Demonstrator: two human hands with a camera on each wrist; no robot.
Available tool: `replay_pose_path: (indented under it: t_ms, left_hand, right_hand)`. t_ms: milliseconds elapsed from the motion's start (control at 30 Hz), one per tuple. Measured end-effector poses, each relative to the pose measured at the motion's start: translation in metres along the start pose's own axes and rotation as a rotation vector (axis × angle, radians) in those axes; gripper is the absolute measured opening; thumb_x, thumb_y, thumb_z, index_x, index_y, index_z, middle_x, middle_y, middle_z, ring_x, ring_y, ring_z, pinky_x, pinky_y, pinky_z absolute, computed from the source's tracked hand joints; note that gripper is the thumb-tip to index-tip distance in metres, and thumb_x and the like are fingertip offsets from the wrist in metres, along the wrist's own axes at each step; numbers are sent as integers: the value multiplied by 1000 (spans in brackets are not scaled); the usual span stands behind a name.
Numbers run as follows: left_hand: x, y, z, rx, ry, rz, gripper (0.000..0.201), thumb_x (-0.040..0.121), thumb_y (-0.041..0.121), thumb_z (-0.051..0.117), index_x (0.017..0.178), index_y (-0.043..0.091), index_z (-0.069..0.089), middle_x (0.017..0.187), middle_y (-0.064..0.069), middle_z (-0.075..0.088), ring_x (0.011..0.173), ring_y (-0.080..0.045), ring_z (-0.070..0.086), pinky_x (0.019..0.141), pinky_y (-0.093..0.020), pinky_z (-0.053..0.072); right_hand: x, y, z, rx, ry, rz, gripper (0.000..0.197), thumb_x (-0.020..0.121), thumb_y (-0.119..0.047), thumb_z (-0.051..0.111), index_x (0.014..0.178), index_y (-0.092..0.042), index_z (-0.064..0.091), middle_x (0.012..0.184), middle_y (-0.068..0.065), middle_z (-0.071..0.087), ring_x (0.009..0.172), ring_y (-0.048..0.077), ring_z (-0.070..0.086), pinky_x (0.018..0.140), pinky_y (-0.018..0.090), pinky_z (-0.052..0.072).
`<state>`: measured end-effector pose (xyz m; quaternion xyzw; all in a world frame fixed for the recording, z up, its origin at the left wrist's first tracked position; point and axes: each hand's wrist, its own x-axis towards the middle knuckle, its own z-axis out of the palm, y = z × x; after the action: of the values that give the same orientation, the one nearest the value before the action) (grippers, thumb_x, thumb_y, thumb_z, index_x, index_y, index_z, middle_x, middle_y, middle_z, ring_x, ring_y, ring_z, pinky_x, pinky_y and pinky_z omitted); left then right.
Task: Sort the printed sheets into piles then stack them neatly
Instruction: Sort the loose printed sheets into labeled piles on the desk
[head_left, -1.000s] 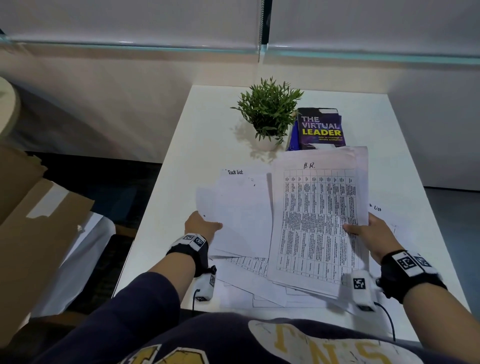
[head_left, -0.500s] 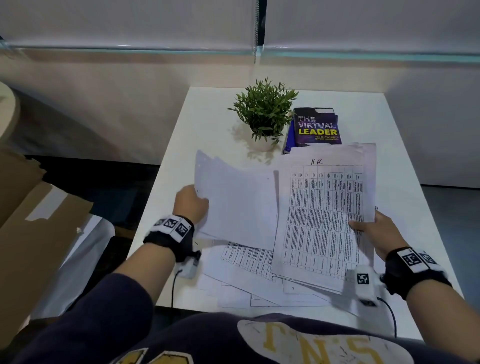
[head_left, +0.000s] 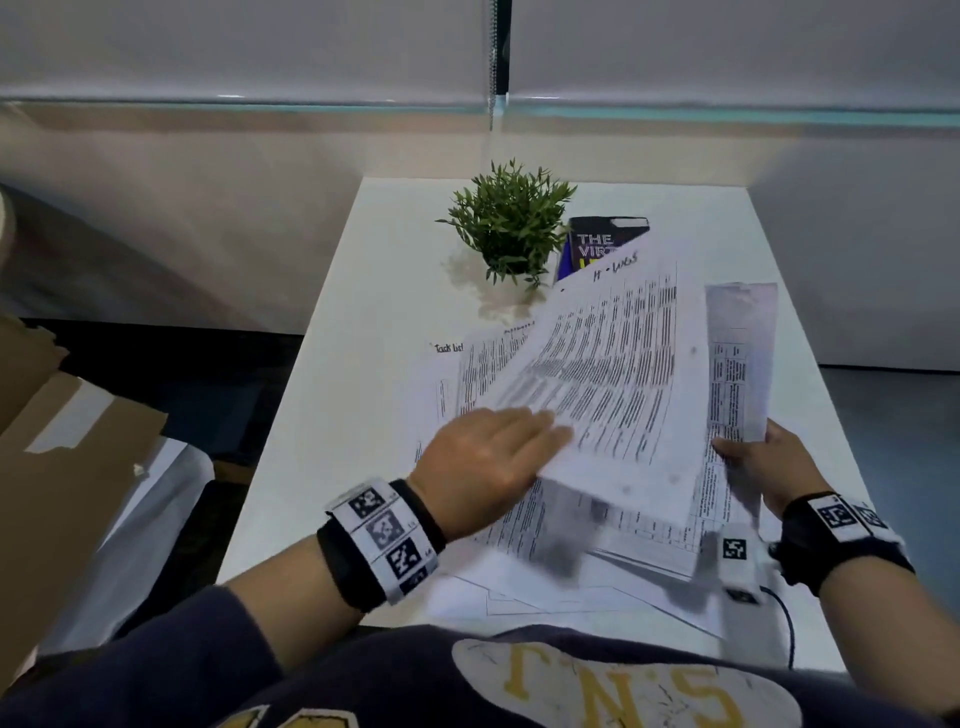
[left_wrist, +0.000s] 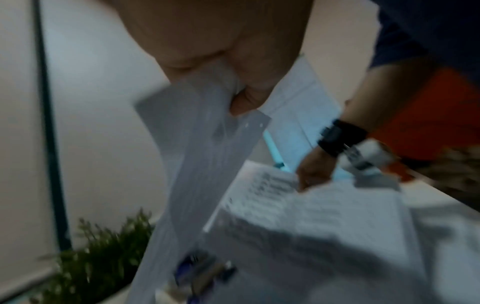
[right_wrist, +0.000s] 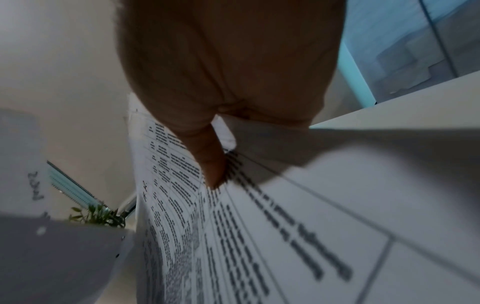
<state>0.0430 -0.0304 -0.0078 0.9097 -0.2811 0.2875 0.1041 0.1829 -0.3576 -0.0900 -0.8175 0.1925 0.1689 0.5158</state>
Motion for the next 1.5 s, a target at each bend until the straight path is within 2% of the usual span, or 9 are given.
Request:
replay_pose_path:
  t_ms: [267, 433, 567, 733, 867, 1000, 1167, 1333, 1500]
  left_hand:
    - [-120, -5, 98, 1, -661, 225, 37, 69, 6, 74, 102, 11, 57, 97, -11, 69, 78, -24, 65, 54, -31, 53]
    - [-136, -9, 115, -126, -950, 73, 40, 80, 30, 64, 114, 12, 52, 113, -7, 59, 95, -25, 58, 66, -37, 52]
    - [-119, -18, 106, -260, -901, -279, 87, 74, 87, 38, 129, 20, 47, 125, 2, 51, 109, -17, 51, 84, -36, 50]
    - [-94, -44, 123, -316, -665, -908, 88, 72, 92, 19, 98, 22, 67, 111, 0, 58, 107, -17, 50, 92, -38, 45]
    - [-71, -40, 129, -361, -701, -1259, 75, 92, 72, 20, 83, 19, 73, 141, -10, 45, 130, -28, 38, 107, -47, 34]
    - [-74, -40, 142, -248, -869, -1161, 58, 80, 59, 66, 113, 11, 60, 143, -10, 29, 129, -26, 38, 103, -42, 43]
    - [-78, -41, 157, -372, -738, -1363, 101, 64, 25, 89, 142, 11, 27, 136, -13, 37, 120, -30, 49, 98, -40, 49]
    - [-81, -56, 155, -247, -889, -1301, 73, 67, 41, 82, 123, 11, 49, 120, -10, 58, 110, -28, 57, 91, -40, 53]
    - [-80, -66, 151, -42, -751, -1328, 52, 97, 49, 42, 131, 12, 54, 130, -17, 48, 120, -32, 45, 98, -41, 42]
  right_hand:
    - [-11, 7, -26, -49, 93, -13, 29, 88, 0, 66, 117, -3, 63, 104, 17, 65, 78, 25, 58, 79, 34, 44]
    - [-4, 16, -42, -39, 133, 12, 28, 88, -3, 67, 114, -12, 64, 107, 15, 66, 92, 30, 60, 87, 38, 45]
    - [1, 18, -56, -41, 154, 9, 32, 85, -11, 71, 115, -18, 65, 108, 12, 69, 103, 34, 65, 96, 48, 48]
    - [-1, 15, -57, -47, 148, -12, 35, 87, -11, 70, 121, -17, 63, 108, 11, 67, 100, 31, 63, 98, 49, 47]
    - [-3, 18, -53, -18, 135, -21, 29, 87, -7, 70, 112, -21, 63, 107, 9, 68, 99, 31, 62, 95, 44, 47]
    - [-2, 22, -52, -24, 118, -3, 21, 84, -8, 72, 95, -25, 66, 99, -3, 69, 101, 32, 64, 98, 50, 47]
    - [-2, 23, -49, -17, 93, 5, 27, 83, -11, 73, 105, -25, 66, 107, 2, 71, 101, 30, 65, 101, 54, 46]
    - [-7, 18, -42, -13, 87, -10, 34, 85, -7, 71, 116, -19, 65, 108, 9, 70, 102, 33, 65, 101, 52, 46]
    - [-6, 15, -36, -35, 73, -34, 31, 85, -6, 71, 113, -16, 65, 107, 10, 71, 101, 33, 66, 100, 51, 48]
